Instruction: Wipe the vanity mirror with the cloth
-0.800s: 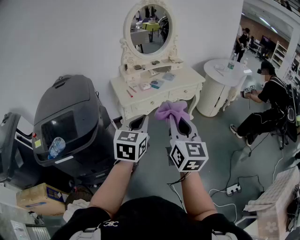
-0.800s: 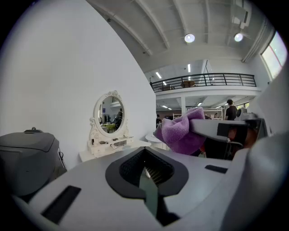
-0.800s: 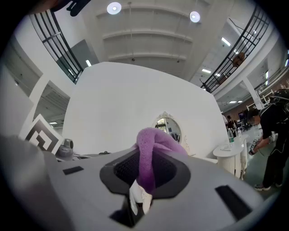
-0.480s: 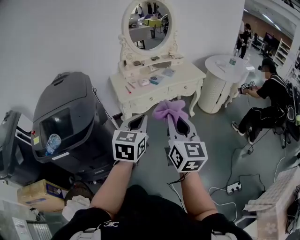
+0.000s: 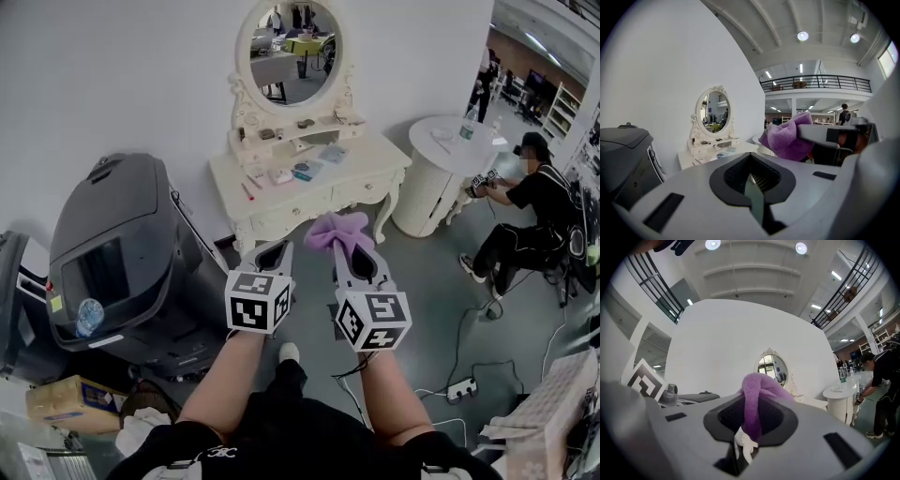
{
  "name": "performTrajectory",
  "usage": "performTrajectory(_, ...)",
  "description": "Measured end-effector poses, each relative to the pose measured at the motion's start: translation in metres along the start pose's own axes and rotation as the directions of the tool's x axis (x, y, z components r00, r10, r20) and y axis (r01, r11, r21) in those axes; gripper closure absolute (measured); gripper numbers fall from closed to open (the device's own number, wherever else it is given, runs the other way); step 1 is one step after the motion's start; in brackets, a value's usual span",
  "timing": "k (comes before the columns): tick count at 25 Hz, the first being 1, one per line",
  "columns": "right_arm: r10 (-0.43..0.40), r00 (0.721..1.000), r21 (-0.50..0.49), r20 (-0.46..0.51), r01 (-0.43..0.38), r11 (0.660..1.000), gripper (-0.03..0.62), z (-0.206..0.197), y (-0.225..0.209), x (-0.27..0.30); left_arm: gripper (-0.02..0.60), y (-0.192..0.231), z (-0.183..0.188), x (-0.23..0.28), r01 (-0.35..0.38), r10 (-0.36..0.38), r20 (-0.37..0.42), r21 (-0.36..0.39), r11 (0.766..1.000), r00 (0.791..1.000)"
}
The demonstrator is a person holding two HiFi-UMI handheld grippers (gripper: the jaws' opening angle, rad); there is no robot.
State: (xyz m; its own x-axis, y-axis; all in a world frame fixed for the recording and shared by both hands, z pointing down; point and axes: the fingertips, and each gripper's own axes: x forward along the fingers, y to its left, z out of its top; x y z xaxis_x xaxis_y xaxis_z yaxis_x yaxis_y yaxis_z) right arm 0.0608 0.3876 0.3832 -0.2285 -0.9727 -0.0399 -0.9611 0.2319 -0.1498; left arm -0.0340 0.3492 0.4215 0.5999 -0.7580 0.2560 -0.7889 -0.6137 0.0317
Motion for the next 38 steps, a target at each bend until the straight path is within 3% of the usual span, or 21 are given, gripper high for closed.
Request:
performTrajectory(14,-0.032,0.999,-0.018,0.022,0.033,0.999,0.530,0.015,-0.056,0.200,0.575,0.124,0.051,0.161,0.031,-0.031,0.007,-0.002,1.000,0.999)
performTrajectory(30,-0.023,1.000,-0.006,-0.015,0.023,1.000,0.530,-0.008,-0.058,0.325,0.575,0.213,0.061,0.236,0.037,-0.038,-0.014,-0.023,0.999,0.999)
performTrajectory(38,0.044,0.999,-0.025,-0.022,-0.045,0.999,0.530,-0.010,-0.075,0.412,0.575,0.266,0.075,0.294,-0.020,0.020,0.001,-0.048,0.999,1.000)
